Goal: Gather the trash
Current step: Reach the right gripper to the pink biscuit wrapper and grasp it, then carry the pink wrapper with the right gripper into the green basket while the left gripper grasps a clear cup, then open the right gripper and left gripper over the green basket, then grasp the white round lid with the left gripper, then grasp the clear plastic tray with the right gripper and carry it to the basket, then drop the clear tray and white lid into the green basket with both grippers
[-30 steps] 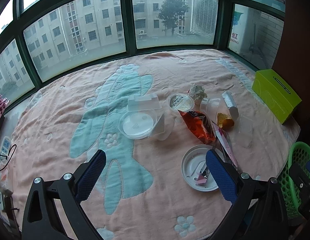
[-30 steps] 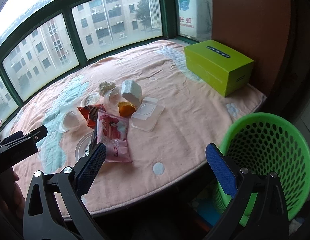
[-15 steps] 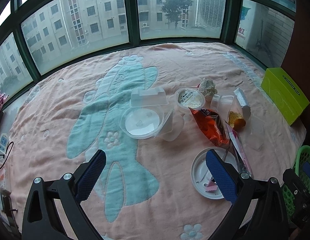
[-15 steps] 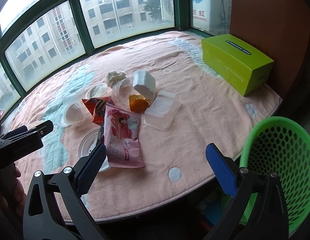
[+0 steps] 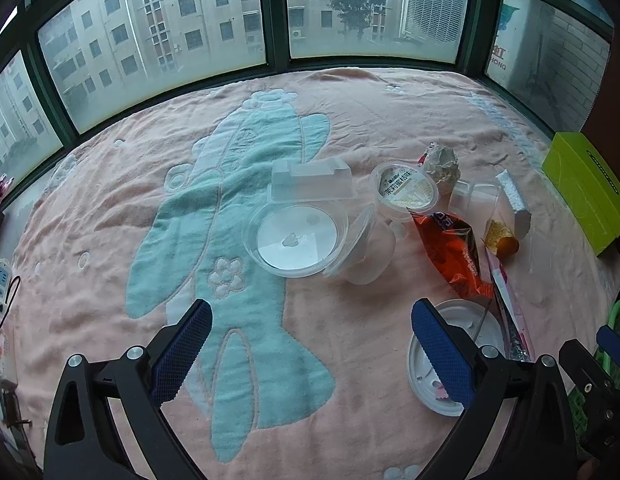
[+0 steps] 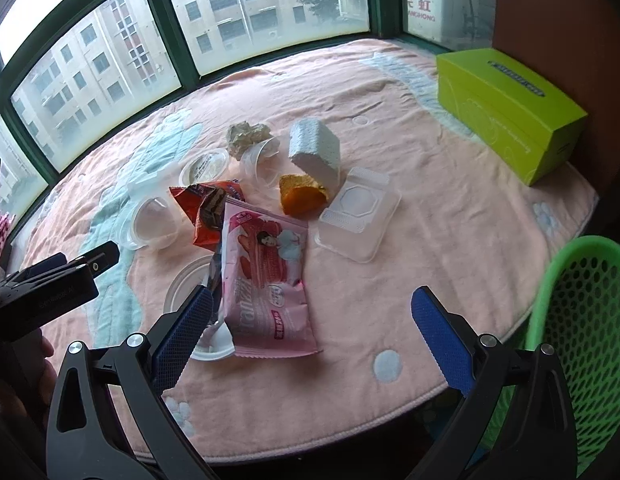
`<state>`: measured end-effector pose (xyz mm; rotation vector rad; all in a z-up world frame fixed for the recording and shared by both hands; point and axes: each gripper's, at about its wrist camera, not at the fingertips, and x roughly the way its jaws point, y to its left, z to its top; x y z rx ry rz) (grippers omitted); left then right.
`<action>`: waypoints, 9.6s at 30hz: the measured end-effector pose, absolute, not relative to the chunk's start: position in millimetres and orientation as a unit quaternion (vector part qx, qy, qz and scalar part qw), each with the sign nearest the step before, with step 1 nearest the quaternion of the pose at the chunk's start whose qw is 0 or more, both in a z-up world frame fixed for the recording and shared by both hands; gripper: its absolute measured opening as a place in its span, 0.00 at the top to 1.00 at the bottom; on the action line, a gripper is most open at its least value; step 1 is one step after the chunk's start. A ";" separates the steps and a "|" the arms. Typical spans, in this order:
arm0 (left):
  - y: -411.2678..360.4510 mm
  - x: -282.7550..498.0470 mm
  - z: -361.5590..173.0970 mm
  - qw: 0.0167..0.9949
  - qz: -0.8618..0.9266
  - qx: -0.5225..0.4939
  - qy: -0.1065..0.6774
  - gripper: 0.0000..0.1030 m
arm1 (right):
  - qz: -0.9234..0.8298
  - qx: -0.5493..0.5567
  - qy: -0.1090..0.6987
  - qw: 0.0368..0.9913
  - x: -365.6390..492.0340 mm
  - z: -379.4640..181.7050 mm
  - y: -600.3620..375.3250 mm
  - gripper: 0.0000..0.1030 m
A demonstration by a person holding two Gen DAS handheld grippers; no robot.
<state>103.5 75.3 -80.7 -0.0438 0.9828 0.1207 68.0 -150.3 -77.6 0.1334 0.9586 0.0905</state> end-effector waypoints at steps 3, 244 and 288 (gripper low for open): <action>79.1 109.5 -84.2 0.878 0.059 -0.023 0.475 0.06 | 0.048 0.062 0.466 0.881 74.6 -83.1 -146.7 0.05; 12.5 71.1 -108.2 0.824 -0.203 -0.020 0.529 0.15 | -0.012 0.101 0.479 0.872 114.0 -105.4 -198.4 0.44; -154.6 36.0 -25.0 0.830 -0.343 0.084 0.432 0.15 | -0.191 0.169 0.407 0.877 -86.5 -45.9 -360.1 0.44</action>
